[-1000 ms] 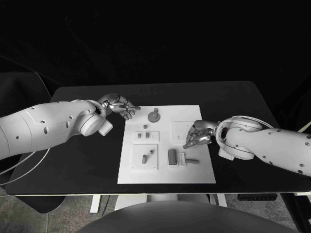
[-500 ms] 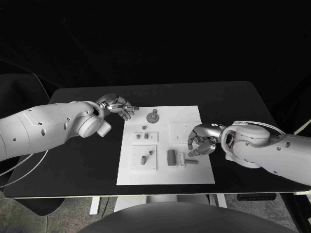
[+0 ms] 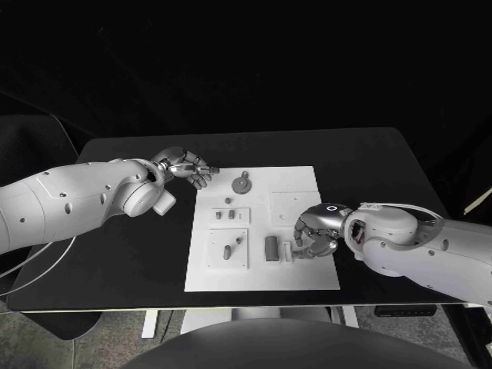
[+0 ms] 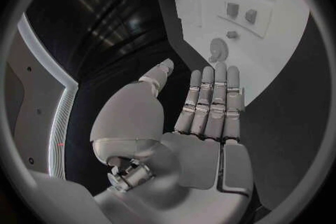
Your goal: Assemble the parts on the task board
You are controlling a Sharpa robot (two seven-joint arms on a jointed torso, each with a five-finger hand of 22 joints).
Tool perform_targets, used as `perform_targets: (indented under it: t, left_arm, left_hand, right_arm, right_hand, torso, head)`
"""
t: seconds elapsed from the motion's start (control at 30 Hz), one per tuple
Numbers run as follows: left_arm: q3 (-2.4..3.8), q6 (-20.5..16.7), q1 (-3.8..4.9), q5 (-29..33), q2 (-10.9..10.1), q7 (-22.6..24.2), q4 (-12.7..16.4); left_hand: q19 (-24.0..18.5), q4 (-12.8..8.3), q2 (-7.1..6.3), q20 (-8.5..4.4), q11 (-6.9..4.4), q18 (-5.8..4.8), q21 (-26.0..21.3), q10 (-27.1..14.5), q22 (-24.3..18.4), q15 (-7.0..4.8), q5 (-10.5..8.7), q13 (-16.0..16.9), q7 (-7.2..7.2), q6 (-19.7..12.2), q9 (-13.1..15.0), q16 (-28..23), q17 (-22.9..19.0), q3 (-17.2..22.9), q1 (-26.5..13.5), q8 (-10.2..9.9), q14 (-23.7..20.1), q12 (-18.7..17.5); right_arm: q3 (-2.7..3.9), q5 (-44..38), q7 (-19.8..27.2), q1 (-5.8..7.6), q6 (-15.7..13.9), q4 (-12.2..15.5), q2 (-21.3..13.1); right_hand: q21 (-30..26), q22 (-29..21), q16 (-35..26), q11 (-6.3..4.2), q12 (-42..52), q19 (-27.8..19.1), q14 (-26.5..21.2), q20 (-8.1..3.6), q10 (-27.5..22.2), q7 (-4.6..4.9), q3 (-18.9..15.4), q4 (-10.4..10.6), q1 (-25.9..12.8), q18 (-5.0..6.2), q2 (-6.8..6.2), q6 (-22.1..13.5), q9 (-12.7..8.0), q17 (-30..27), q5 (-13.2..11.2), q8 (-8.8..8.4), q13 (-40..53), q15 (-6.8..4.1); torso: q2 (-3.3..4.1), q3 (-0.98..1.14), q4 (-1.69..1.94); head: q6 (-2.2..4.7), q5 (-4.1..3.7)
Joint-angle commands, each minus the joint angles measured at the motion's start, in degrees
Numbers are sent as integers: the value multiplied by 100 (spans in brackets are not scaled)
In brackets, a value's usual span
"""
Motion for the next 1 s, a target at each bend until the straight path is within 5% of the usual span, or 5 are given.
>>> perform_targets:
  t: [0.03,1.0]
  left_arm:
    - [3,67,6,29,4,61,12]
    - [3,133,6,29,-29,-23,31]
  left_hand:
    - [-38,-7,13,-3,-17,105,-19,-11,7,6,-12,3,-4,40,-3,-25,-9,-17,-22,-16,-45,-8]
    - [-39,-8,6,-2,-16,103,-20,-4,8,6,-14,5,-3,44,-3,-23,-10,-22,-25,-15,-44,-5]
  right_arm:
    - [-9,-431,-67,-65,125,-40,38]
    - [-19,-924,-371,-269,312,-274,274]
  right_hand:
    - [547,-6,422,2,-22,-58,-43,1,-57,204,-27,1,32,513,15,-186,8,-9,7,-4,-6,4]
    - [545,-15,431,7,0,-51,-39,13,-32,185,-51,40,81,514,139,-62,38,-10,28,69,0,10]
  torso:
    - [-3,-11,8]
    - [-1,-2,-2]
  head:
    - [-4,-7]
    - [-1,34]
